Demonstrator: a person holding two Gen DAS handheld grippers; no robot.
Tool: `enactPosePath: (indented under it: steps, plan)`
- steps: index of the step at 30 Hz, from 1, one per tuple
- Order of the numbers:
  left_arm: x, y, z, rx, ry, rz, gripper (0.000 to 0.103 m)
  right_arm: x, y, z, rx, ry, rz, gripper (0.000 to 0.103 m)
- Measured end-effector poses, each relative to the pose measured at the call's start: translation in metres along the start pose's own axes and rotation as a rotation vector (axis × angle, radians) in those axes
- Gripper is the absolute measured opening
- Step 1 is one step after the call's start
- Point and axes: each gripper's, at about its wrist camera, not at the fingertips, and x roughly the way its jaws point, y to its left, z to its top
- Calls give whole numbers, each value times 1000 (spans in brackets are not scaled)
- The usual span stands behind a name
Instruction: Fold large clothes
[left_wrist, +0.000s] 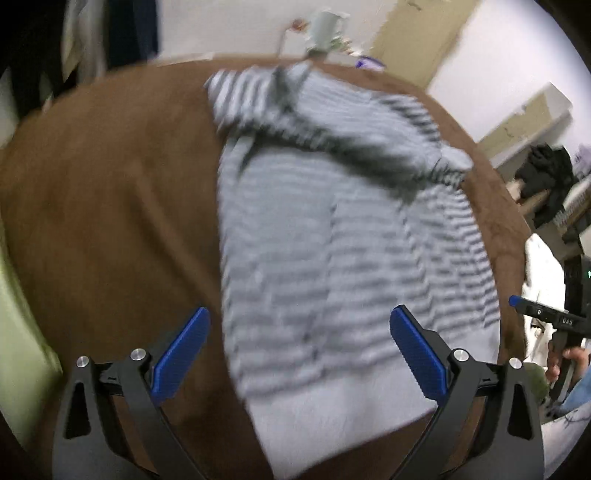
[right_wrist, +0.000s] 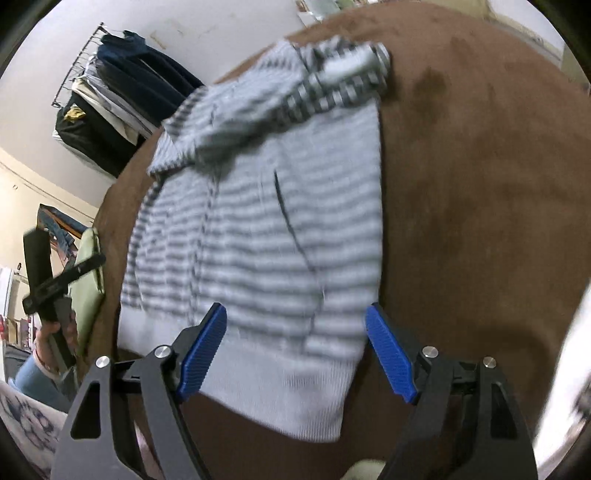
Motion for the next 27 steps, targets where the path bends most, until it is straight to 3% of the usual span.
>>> enactPosePath:
  steps: [2,8,17,22,27]
  plan:
    - [7,14,-22,-78,18,-5,95,3,-5,-12,30,11,8,78]
    - [20,40,-57,-176,36,-9,93,20,-13,-30,42,50,1,76]
    - [24,25,-66,-136,5,-111,94,32,-17,-41,22,92,2,75]
    - [32,-3,-64,-27,57,-139,96,41,5,-47,-56,136,19,75]
    - [35,-7,-59,-45,84,-187,96,46,11,-47,-37,130,58,75]
